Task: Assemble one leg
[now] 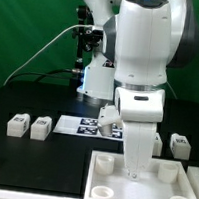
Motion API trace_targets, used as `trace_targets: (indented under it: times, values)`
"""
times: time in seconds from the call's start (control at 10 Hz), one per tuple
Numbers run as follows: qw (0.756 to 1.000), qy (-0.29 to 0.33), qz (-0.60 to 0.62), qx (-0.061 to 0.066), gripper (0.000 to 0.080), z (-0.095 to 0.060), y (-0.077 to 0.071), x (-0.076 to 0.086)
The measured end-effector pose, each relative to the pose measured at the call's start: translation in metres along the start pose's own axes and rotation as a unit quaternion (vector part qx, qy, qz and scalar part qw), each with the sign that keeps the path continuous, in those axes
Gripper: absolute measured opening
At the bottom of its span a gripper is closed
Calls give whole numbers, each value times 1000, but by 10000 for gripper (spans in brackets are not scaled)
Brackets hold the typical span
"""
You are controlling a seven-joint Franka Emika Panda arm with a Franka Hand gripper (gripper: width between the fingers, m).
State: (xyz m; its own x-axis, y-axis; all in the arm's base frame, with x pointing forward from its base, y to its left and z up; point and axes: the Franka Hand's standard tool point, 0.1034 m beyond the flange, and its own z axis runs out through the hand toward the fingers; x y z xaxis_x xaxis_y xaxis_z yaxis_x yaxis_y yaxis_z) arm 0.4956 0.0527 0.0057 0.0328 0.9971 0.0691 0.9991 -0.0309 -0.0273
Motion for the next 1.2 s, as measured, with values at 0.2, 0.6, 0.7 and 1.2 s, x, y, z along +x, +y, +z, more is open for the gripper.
trace_targets:
  times: [0.2,0.6,0.7,1.2]
  values:
    - [1000,0,0,0,649,0,0,0]
    - [998,-4,60,7,649,-11,-1,-1]
    - [996,-4,85,4,649,-18,-3,3]
    - [891,14,453,5,649,-39,-29,68]
